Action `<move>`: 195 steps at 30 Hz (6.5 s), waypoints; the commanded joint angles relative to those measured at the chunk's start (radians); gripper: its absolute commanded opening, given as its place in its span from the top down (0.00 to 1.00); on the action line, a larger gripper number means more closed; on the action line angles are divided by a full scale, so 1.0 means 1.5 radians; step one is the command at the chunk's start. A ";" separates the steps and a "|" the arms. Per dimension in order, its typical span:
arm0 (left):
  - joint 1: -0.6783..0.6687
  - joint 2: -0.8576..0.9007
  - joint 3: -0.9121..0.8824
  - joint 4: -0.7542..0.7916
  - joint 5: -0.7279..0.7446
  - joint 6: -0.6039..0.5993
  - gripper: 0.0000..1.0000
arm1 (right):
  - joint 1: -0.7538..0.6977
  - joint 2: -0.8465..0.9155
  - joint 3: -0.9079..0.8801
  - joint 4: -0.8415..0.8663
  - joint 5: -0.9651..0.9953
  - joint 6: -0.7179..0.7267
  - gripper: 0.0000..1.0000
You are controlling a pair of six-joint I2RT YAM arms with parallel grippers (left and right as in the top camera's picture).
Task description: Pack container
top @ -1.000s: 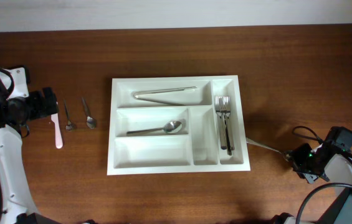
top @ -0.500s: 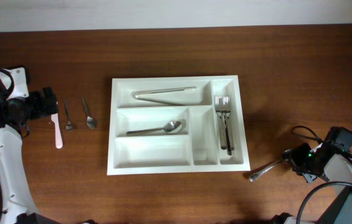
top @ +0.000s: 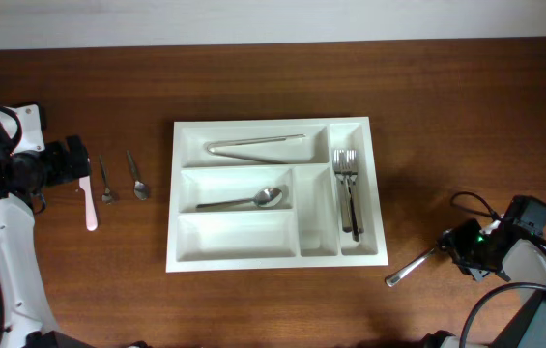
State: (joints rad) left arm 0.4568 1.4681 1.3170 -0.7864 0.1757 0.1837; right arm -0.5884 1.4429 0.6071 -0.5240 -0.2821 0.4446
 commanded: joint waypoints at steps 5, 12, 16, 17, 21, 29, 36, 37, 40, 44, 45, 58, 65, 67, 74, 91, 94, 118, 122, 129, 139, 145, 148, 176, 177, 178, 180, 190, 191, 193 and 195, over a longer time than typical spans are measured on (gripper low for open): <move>0.002 -0.005 0.011 0.000 0.000 0.009 0.01 | -0.001 0.017 -0.017 0.016 -0.026 -0.033 0.45; 0.002 -0.005 0.011 0.000 0.000 0.009 0.01 | -0.001 0.017 -0.017 0.030 -0.037 -0.039 0.34; 0.002 -0.005 0.011 0.000 0.000 0.009 0.01 | -0.001 0.017 -0.017 0.051 -0.072 -0.082 0.24; 0.002 -0.005 0.011 0.000 0.000 0.009 0.01 | -0.001 0.017 -0.017 0.050 -0.071 -0.082 0.24; 0.002 -0.005 0.011 0.000 0.000 0.009 0.01 | -0.001 0.017 -0.017 0.046 -0.066 -0.076 0.24; 0.002 -0.005 0.011 0.000 0.000 0.009 0.01 | -0.001 0.017 -0.017 0.014 -0.046 -0.047 0.24; 0.002 -0.005 0.011 0.000 0.000 0.009 0.01 | -0.001 0.017 -0.017 -0.067 -0.049 -0.047 0.26; 0.002 -0.005 0.011 0.000 0.000 0.009 0.01 | -0.001 0.017 -0.017 -0.090 -0.049 -0.041 0.27; 0.002 -0.005 0.011 0.000 0.000 0.009 0.01 | -0.001 0.017 -0.017 -0.116 -0.049 -0.027 0.33; 0.002 -0.005 0.011 0.000 0.000 0.009 0.01 | -0.001 0.017 -0.017 -0.130 -0.041 0.025 0.50; 0.002 -0.005 0.011 0.000 0.000 0.009 0.01 | -0.001 0.017 -0.017 -0.130 -0.031 0.040 0.51; 0.002 -0.005 0.011 0.000 0.000 0.009 0.01 | 0.000 0.017 -0.017 -0.117 0.045 0.128 0.64; 0.002 -0.005 0.011 0.000 0.000 0.009 0.01 | 0.000 0.017 -0.017 -0.121 0.099 0.108 0.67; 0.002 -0.005 0.011 0.000 0.000 0.009 0.01 | 0.000 0.017 -0.017 -0.126 0.112 0.108 0.69; 0.002 -0.005 0.011 0.000 0.000 0.009 0.01 | 0.000 0.018 -0.017 -0.117 0.119 0.106 0.69; 0.002 -0.005 0.011 0.000 0.000 0.009 0.01 | 0.000 0.017 -0.017 -0.137 0.050 0.030 0.59; 0.002 -0.005 0.011 0.000 0.000 0.009 0.01 | 0.000 0.015 -0.014 -0.135 0.044 0.013 0.59; 0.002 -0.005 0.011 0.000 0.000 0.009 0.01 | 0.031 -0.075 0.065 -0.215 0.074 -0.007 0.53; 0.002 -0.005 0.011 0.000 0.000 0.009 0.01 | 0.086 -0.067 0.081 -0.211 0.078 -0.001 0.53; 0.002 -0.005 0.011 0.000 0.000 0.009 0.01 | 0.160 -0.064 0.144 -0.224 0.118 0.018 0.52; 0.002 -0.005 0.011 0.000 0.000 0.009 0.01 | 0.188 0.028 0.148 -0.217 0.141 0.111 0.49; 0.002 -0.005 0.011 0.000 0.000 0.009 0.01 | 0.203 0.048 0.147 -0.199 0.178 0.111 0.55; 0.002 -0.005 0.011 0.000 0.000 0.009 0.01 | 0.238 0.051 0.144 -0.188 0.203 0.130 0.55; 0.002 -0.005 0.011 0.000 0.000 0.009 0.01 | 0.274 0.063 0.060 -0.128 0.231 0.231 0.65; 0.002 -0.005 0.011 0.000 0.000 0.009 0.01 | 0.274 0.063 0.060 -0.128 0.231 0.232 0.71; 0.002 -0.005 0.011 0.000 0.000 0.009 0.01 | 0.274 0.063 0.060 -0.128 0.231 0.232 0.74; 0.002 -0.005 0.011 0.000 0.000 0.009 0.01 | 0.274 0.063 0.060 -0.128 0.232 0.232 0.76; 0.002 -0.005 0.011 0.000 0.000 0.009 0.01 | 0.274 0.063 0.060 -0.124 0.279 0.233 0.93; 0.002 -0.005 0.011 0.000 0.000 0.009 0.01 | 0.274 0.063 0.060 -0.124 0.285 0.233 0.93; 0.002 -0.005 0.011 0.000 0.000 0.009 0.01 | 0.274 0.063 0.060 -0.125 0.294 0.231 0.96; 0.002 -0.005 0.011 0.000 0.000 0.009 0.01 | 0.274 0.063 0.060 -0.127 0.300 0.231 0.96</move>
State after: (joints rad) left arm 0.4568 1.4681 1.3170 -0.7864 0.1757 0.1837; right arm -0.1822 1.5269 0.7147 -0.7120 0.1078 0.7856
